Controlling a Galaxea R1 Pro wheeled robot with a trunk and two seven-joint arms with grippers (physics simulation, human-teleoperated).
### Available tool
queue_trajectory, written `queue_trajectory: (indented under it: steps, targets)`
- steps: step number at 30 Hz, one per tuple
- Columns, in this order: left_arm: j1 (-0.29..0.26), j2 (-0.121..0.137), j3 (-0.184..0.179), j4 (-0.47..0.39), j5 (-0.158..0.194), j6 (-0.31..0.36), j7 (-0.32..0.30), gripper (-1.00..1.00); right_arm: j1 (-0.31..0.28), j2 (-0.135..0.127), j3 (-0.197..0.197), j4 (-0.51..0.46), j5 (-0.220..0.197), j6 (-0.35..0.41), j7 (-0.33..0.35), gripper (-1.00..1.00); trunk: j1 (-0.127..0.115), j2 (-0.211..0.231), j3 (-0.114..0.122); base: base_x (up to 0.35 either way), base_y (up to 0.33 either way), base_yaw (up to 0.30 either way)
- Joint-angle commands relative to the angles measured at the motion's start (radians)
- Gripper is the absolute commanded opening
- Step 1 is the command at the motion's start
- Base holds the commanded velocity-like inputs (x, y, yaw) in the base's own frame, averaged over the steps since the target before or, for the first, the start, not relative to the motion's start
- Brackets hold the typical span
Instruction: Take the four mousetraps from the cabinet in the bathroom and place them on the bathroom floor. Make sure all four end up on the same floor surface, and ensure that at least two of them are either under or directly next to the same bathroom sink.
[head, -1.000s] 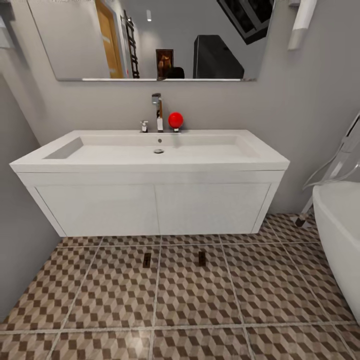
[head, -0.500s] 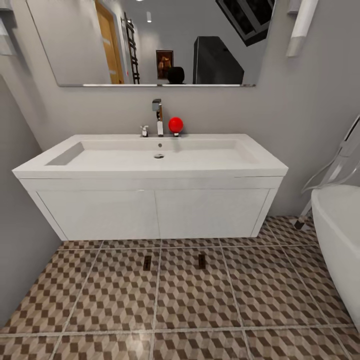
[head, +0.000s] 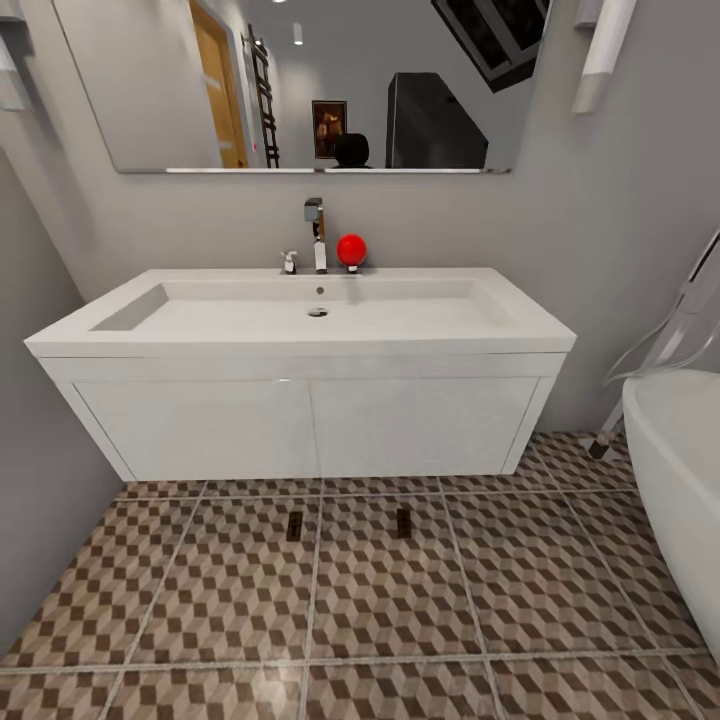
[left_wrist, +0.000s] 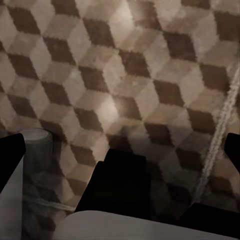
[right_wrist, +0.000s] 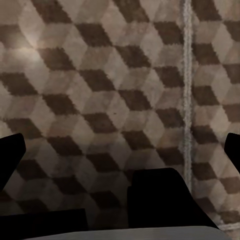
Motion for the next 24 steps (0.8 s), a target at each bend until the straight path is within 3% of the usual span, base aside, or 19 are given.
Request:
queue_trajectory:
  steps: [1, 24]
  targets:
    - [0.000, 0.001, -0.008, -0.005, 0.008, -0.001, 0.008, 1.00, -0.001, 0.001, 0.008, 0.001, -0.009, -0.004, -0.002, 1.00, 0.000, 0.000, -0.001, 0.000, 0.000, 0.000]
    - [0.001, 0.001, -0.008, -0.005, 0.008, -0.001, 0.008, 1.00, 0.000, 0.000, 0.008, 0.001, -0.011, -0.004, -0.002, 1.00, -0.084, 0.154, 0.068, 0.000, 0.000, 0.000]
